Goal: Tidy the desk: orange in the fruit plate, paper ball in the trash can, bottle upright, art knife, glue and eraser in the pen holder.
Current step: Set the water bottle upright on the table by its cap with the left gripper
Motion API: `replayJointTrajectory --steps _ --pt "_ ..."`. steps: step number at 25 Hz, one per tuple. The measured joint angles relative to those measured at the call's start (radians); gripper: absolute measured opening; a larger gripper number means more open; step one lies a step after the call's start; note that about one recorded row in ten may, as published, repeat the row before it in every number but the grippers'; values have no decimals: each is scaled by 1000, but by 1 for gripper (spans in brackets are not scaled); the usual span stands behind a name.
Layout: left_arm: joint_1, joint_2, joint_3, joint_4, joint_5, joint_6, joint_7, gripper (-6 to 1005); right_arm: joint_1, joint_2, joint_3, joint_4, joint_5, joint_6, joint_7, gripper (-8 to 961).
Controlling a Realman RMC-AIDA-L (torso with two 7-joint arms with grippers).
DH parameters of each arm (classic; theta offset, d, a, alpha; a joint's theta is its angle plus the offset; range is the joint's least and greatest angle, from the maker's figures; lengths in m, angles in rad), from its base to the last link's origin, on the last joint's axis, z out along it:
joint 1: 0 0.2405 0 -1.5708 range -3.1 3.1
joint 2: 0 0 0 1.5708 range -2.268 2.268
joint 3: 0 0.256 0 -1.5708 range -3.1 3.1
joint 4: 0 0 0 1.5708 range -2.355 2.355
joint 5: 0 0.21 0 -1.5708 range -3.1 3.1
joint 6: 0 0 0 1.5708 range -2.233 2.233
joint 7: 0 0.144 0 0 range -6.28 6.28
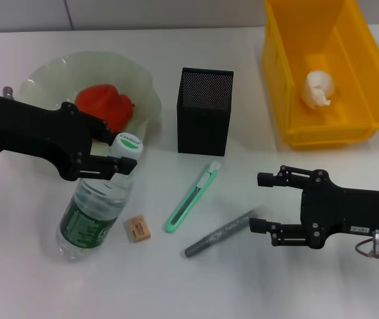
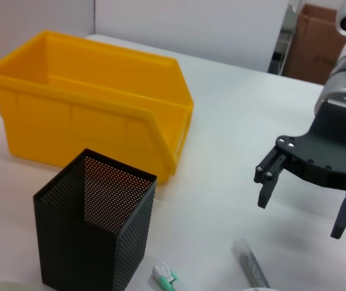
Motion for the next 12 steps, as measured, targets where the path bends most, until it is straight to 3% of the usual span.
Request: replayJointTrajectory --steps 12 --pt "17 4 -35 9 -40 31 18 447 -6 0 2 -1 0 0 0 794"
